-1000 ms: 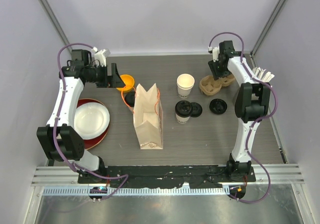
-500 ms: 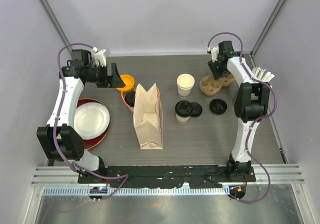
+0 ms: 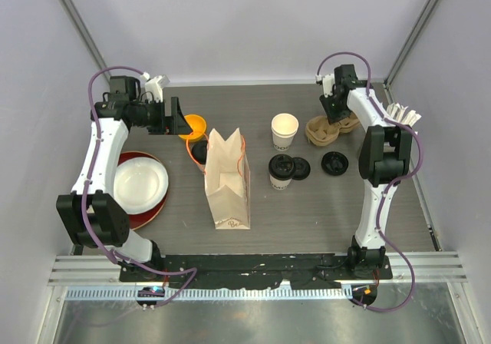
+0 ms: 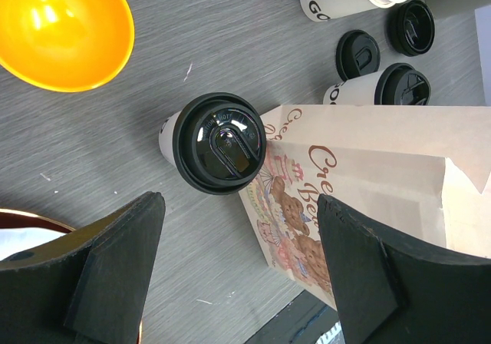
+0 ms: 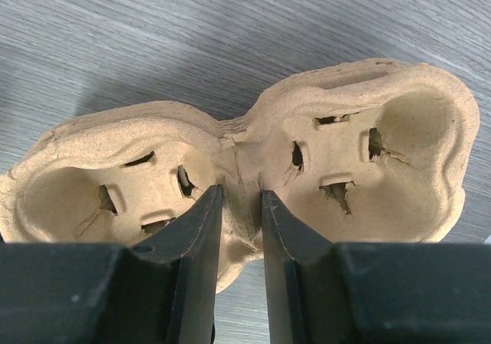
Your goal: Pack the takeout coffee
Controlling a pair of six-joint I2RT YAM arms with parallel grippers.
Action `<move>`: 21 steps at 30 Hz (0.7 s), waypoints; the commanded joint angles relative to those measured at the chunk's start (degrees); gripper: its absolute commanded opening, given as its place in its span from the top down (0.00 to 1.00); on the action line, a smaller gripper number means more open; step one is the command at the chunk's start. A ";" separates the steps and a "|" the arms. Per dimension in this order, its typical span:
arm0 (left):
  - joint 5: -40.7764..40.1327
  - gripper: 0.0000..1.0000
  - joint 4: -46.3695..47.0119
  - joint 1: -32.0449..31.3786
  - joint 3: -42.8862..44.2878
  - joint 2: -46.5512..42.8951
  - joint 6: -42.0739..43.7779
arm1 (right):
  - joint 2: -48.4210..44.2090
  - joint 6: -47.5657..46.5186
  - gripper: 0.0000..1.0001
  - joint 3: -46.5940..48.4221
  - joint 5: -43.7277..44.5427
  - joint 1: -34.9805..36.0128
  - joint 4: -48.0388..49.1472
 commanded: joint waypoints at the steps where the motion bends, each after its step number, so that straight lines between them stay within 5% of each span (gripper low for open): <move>1: 1.52 0.15 -0.26 0.40 2.36 -0.03 0.73 | -2.15 -0.40 0.72 1.50 -0.56 0.22 0.09; 11: 2.13 0.16 -0.53 0.48 2.45 -0.12 0.73 | -4.87 -0.22 0.69 1.50 -0.30 0.22 0.17; 21: 2.22 0.16 -0.70 0.40 2.53 -0.21 2.14 | -5.31 0.22 0.85 1.32 1.73 0.40 0.17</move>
